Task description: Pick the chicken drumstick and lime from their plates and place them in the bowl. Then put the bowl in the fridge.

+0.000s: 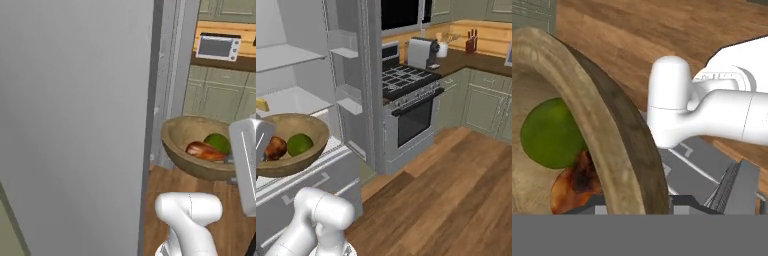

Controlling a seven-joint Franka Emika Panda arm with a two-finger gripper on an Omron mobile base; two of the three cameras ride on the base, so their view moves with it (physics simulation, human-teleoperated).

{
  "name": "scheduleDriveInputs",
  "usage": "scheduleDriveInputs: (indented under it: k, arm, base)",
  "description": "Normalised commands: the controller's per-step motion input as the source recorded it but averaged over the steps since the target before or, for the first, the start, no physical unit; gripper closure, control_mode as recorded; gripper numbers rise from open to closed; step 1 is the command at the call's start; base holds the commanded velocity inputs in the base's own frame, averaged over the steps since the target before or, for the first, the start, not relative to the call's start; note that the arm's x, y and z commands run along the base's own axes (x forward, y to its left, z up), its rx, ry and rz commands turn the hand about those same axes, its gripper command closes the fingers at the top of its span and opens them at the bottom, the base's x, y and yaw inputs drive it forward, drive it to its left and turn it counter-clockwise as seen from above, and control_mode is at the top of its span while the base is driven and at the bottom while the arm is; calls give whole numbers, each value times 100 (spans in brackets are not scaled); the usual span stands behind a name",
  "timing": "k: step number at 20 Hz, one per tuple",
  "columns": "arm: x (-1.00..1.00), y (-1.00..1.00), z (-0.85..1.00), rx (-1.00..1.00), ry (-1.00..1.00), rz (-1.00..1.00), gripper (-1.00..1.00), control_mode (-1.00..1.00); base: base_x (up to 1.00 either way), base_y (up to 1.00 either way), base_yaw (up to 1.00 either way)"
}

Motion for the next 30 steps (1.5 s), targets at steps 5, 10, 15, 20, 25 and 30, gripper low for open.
scheduleDriveInputs:
  k: [5,10,15,20,25,30]
  arm:
    - [0,0,0,0,0,0,100,100]
    - [0,0,0,0,0,0,100,100]
    - [0,0,0,0,0,0,100,100]
    - [0,0,0,0,0,0,100,100]
    - [0,0,0,0,0,0,100,100]
    - [0,0,0,0,0,0,100,100]
  base:
    - [59,-92,48]
    - [36,-80,62]
    - [90,-97,50]
    - [37,-61,65]
    - [26,9,70]
    - [53,-52,67]
